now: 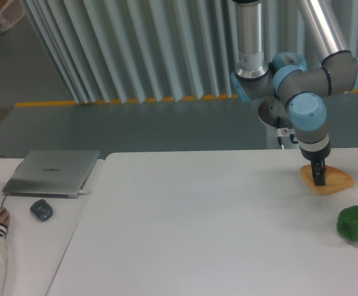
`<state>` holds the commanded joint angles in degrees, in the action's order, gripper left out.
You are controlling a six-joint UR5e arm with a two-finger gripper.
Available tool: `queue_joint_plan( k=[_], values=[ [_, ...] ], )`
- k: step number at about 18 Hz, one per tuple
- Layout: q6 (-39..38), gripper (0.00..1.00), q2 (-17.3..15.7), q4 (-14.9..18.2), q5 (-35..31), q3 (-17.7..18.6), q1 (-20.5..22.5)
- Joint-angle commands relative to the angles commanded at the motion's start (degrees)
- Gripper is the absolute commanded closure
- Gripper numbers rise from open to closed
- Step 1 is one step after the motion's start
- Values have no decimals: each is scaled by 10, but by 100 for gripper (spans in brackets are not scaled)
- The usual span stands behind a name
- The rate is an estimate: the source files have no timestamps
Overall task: Place the triangular bread in the basket
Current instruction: 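Close the gripper on the bread and adjust the grip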
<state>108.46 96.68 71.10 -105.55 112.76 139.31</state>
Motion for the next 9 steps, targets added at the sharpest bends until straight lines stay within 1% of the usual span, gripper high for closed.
queue_joint_plan(
  k=[2,6,7,8,9],
  values=[
    [-4,28,1,-1,-13,-1,-3],
    [-12,28,4,-4,-19,-2,-4],
    [-25,36,5,-5,-26,0,-4],
    [-40,39,9,-7,-32,2,-8],
    [-52,40,12,-9,-42,0,-16]
  ],
)
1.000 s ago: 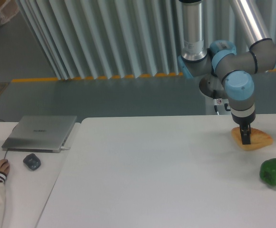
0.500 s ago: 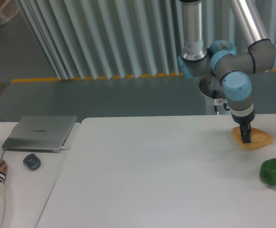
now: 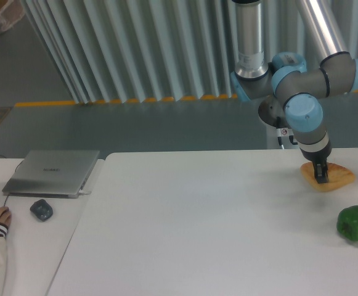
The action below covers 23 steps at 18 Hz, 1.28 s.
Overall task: Place the triangular bread in the basket
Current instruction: 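Close the gripper on the bread and adjust the grip, then lift the gripped bread up off the table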
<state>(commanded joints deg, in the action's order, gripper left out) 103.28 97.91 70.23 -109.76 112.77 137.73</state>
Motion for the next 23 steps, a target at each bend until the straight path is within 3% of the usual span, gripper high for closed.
queue_joint_plan(
  k=[1,2,4,8,14,20,23],
  values=[
    [-4,54,1,0,-9,-4,-5],
    [-12,57,2,0,-9,-6,-5],
    [-28,75,4,1,-10,-9,-6],
    [-48,99,7,2,-11,-15,-12],
    [-61,100,10,11,-13,-32,-12],
    [-54,100,9,130,0,-130,0],
    [-54,100,8,142,37,-153,15]
  ],
)
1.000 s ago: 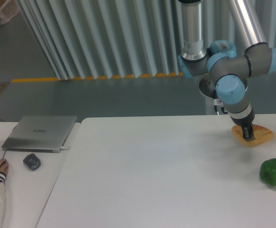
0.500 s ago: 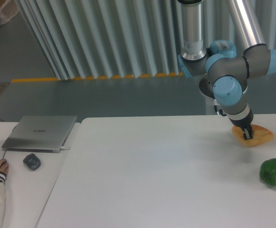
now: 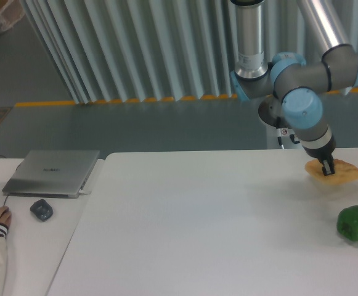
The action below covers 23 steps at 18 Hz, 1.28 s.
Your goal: Place the triangular bread in the basket
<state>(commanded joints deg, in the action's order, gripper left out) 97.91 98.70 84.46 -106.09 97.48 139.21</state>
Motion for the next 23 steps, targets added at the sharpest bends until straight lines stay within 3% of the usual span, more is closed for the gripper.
queue_joint_plan(
  k=[2,4,6,12,15,17,23],
  values=[
    [1,100,-1,10,12,-26,11],
    [2,100,3,56,16,-70,19],
    [2,100,13,70,21,-94,26],
    [17,100,36,59,62,-157,82],
    [72,100,42,39,58,-158,111],
    [150,100,46,32,55,-156,144],
    [252,100,54,11,48,-161,192]
  ],
)
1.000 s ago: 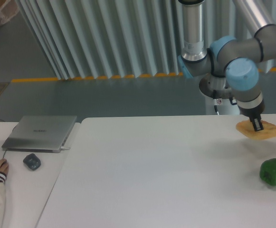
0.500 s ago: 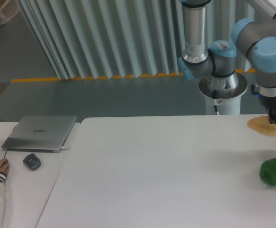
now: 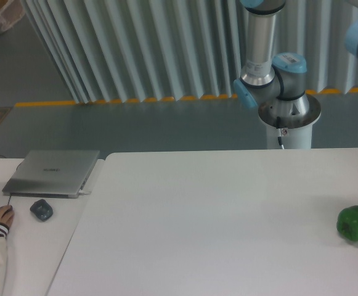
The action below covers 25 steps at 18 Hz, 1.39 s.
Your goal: Place the triangular bread in the basket
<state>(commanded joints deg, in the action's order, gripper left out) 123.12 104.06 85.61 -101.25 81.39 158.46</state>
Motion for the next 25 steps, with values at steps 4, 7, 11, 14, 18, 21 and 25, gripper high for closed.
queue_joint_plan(
  k=[4,7,11,14,18,21,25],
  values=[
    [-9,100,4,-95,29,3,27],
    [-51,100,15,-135,85,1,53],
    [-64,100,40,-204,86,-16,56],
    [-61,100,53,-214,83,-25,56],
    [-61,91,57,-232,83,-26,56],
    [-63,0,57,-234,87,-21,59],
    [-62,0,56,-235,88,-22,63]
  ],
)
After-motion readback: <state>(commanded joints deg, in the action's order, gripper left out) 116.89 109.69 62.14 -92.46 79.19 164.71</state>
